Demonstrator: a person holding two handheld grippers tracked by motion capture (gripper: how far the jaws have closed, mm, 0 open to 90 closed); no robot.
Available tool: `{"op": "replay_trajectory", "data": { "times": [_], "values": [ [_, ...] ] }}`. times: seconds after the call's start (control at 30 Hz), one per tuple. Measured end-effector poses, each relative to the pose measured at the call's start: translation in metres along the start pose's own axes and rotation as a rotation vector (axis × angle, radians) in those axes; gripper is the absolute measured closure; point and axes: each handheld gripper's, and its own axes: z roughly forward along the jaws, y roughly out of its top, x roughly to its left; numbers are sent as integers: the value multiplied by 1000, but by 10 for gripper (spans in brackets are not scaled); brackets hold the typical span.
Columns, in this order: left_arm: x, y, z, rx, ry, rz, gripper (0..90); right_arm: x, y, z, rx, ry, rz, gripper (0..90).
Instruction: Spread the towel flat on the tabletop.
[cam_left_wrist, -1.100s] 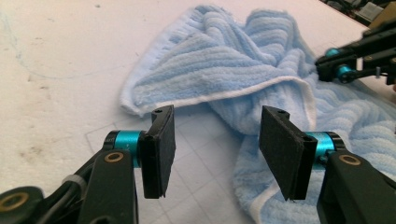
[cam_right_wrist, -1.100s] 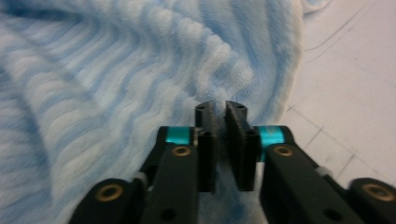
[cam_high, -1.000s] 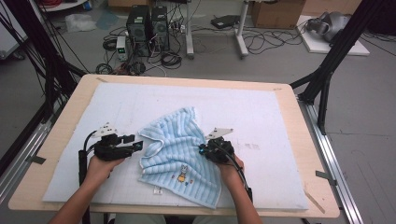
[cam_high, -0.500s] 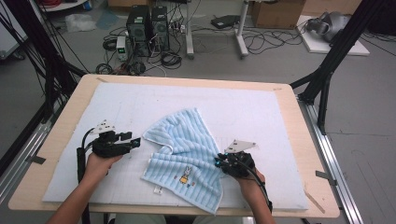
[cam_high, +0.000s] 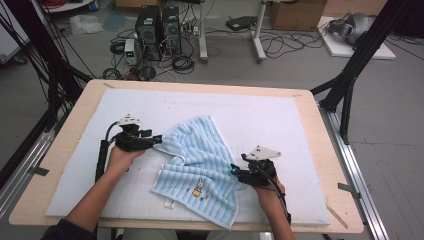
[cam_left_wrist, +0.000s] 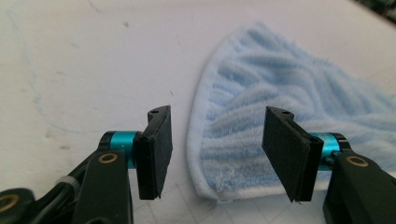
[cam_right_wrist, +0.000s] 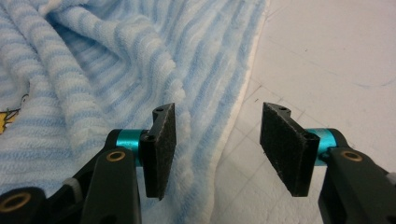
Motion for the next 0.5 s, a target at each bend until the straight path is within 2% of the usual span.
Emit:
{"op": "replay_trajectory", "data": {
  "times": [0.1, 0.17, 0.2, 0.23, 0.27, 0.3, 0.33, 0.37, 0.4, 0.47, 0.5],
  "values": [
    [-5, -5, 13, 65, 22, 41, 422, -1, 0, 0, -1, -2, -5, 447],
    [-7, -8, 20, 113, 43, 86, 420, -1, -1, 0, -3, 3, 0, 441],
    [-10, -9, 21, 116, 60, 115, 420, -1, -1, 0, -3, 3, 0, 441],
    [-13, -9, 20, 124, 95, 186, 511, -1, -1, -1, -2, 4, 5, 440],
    [-13, -9, 20, 124, 95, 186, 598, -2, -1, -1, -5, 8, 0, 438],
    [-14, -8, 19, 125, 106, 232, 748, -1, -1, 0, -5, 8, -2, 438],
    [-14, -8, 19, 125, 106, 232, 813, -1, -1, 0, -2, 11, 0, 438],
    [-13, -7, 19, 129, 121, 244, 813, -1, -1, 0, -2, 11, 0, 438],
    [-11, -5, 20, 132, 128, 234, 839, 0, 0, 1, -2, 16, -3, 438],
    [-6, -2, 20, 123, 168, 224, 844, 0, 0, 1, -2, 16, -7, 438],
    [-1, 1, 20, 112, 182, 201, 847, 1, 0, 1, 0, 16, -7, 439]
  ]
}}
